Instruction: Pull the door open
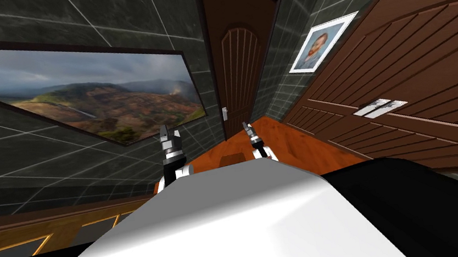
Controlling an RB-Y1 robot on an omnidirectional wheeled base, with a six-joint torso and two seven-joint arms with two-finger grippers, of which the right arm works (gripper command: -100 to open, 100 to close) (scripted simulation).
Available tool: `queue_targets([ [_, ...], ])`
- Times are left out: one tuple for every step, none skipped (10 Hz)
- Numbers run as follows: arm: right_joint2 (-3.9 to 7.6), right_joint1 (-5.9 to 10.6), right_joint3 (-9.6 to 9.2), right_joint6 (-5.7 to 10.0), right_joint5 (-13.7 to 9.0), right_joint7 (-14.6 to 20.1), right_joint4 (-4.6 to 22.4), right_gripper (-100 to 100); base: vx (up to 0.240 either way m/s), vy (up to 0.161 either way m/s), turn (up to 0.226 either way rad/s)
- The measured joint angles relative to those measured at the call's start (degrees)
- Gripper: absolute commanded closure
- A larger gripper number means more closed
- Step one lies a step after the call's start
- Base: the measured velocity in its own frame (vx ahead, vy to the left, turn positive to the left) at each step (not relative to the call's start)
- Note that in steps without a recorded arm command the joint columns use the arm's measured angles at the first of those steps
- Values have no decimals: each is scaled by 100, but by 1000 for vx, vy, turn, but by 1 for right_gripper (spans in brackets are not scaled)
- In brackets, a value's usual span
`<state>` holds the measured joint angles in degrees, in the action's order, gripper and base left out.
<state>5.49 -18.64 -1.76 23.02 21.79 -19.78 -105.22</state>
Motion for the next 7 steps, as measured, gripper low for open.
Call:
queue_targets([
  [-11, 19, -2, 29, 97, -75, 89, -100, 93, -10, 31],
  [-19, 38, -8, 47, 195, -147, 158, -100, 93, -22, 30],
  [-25, 71, -11, 53, 291, -213, 232, -100, 98, -34, 30],
  [-32, 119, -20, 35, 391, -277, 297, -100, 132, -30, 54],
  [-44, 189, -17, 40, 537, -373, 433, -100, 136, -25, 45],
  [-40, 240, -14, 46, 659, -456, 535, -100, 107, -35, 26],
  [-57, 262, -34, 29, 770, -527, 579, -100, 97, -23, 26],
])
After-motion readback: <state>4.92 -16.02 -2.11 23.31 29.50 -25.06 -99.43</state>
